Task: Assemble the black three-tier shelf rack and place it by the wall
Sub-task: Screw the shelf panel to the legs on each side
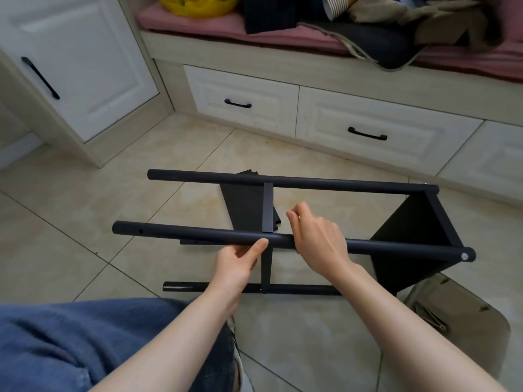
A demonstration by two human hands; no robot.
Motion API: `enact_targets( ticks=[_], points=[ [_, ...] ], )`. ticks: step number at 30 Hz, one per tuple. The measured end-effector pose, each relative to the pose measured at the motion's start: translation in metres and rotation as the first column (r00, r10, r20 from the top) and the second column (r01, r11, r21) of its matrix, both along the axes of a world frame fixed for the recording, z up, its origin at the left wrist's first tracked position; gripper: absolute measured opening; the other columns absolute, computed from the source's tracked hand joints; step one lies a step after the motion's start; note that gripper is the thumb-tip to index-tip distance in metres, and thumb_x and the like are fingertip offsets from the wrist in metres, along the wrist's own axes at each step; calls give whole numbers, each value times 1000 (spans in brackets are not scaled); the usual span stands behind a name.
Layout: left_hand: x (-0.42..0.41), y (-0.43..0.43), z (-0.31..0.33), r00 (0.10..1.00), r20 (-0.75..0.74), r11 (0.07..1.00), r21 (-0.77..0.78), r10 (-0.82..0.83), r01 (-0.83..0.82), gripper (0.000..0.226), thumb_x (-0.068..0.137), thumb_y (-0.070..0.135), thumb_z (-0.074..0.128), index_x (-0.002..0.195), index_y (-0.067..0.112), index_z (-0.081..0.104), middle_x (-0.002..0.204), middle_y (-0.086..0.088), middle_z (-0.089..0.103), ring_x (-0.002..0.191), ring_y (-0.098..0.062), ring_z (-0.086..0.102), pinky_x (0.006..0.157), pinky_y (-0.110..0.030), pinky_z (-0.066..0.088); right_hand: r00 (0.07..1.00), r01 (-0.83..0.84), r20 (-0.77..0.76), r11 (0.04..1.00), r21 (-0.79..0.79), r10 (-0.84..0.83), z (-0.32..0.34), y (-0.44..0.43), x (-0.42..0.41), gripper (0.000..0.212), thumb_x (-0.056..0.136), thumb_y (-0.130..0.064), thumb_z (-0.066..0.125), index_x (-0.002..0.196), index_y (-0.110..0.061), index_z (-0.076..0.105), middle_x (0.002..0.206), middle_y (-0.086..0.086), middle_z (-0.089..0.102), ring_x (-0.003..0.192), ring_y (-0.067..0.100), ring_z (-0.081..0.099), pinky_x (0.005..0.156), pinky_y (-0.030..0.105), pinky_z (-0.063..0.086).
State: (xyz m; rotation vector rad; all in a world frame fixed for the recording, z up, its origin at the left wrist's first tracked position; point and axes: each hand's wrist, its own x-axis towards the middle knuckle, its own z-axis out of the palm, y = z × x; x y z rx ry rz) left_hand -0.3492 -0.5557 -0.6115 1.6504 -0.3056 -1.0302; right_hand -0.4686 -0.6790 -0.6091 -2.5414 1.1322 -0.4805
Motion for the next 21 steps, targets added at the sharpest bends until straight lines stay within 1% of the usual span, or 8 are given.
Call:
enact_targets(
  ticks=[5, 8, 11, 13, 15, 17, 19, 21],
  points=[
    [-2, 5, -8, 988, 133, 995, 53, 74, -81, 17, 83, 36, 79, 89, 25, 69, 97, 5, 75, 100, -12, 68, 105, -43, 52, 999, -45, -25, 999, -12, 45, -6, 6, 5, 31, 106, -42, 22, 101, -18, 41, 62, -1, 57, 55, 34, 55, 53, 39, 39],
    [-1, 6, -8, 983, 182, 996, 74, 38, -52, 13, 87, 35, 77, 88, 25, 68, 98, 3, 75, 100, -14, 69, 104, -44, 52, 999, -37, -7, 999, -36, 36, -9, 6, 7, 29, 106, -42, 24, 99, -19, 42, 54, -9, 45, 42, 22, 40, 46, 35, 27],
    [2, 7, -3, 960, 275, 990, 139, -49, 10, 18, 90, 40, 73, 82, 24, 70, 91, 3, 77, 91, -13, 73, 98, -44, 56, 999, -43, -14, 998, -34, 43, -8, 5, 6, 31, 105, -41, 24, 101, -18, 43, 56, -8, 46, 46, 27, 43, 49, 35, 30],
    [4, 6, 5, 897, 399, 958, 276, -189, 78, 37, 92, 50, 67, 75, 17, 73, 79, 4, 76, 73, -12, 75, 86, -44, 60, 999, -47, -13, 998, -35, 46, -9, 5, 5, 32, 105, -42, 24, 101, -18, 43, 56, -8, 44, 48, 30, 43, 51, 36, 30],
    [9, 2, 18, 731, 556, 874, 473, -396, 114, 52, 92, 61, 60, 68, 17, 72, 70, 3, 74, 65, -14, 73, 76, -41, 61, 999, -42, -12, 999, -31, 42, -10, 4, 5, 30, 105, -42, 24, 99, -18, 42, 55, -9, 41, 48, 32, 42, 51, 36, 29],
    [19, -6, 32, 445, 667, 766, 639, -598, 71, 60, 86, 72, 57, 64, 18, 68, 66, 1, 70, 68, -21, 71, 69, -34, 57, 999, -40, -14, 999, -27, 39, -11, 4, 5, 28, 105, -42, 25, 97, -19, 40, 55, -8, 41, 49, 34, 41, 51, 36, 28],
    [34, -16, 46, 181, 683, 699, 715, -708, 34, 63, 79, 80, 57, 63, 18, 60, 64, 2, 64, 68, -23, 65, 57, -29, 44, 999, -42, -14, 999, -20, 42, -10, 4, 6, 26, 105, -42, 25, 96, -20, 37, 56, -6, 45, 49, 34, 42, 50, 37, 28],
    [47, -27, 57, -73, 664, 663, 747, -744, 50, 65, 74, 83, 58, 67, 19, 47, 65, 6, 52, 68, -22, 56, 51, -30, 29, 999, -48, -11, 999, -1, 48, -9, 4, 6, 25, 106, -42, 26, 94, -22, 33, 57, -5, 50, 50, 33, 46, 51, 37, 30]
  ],
)
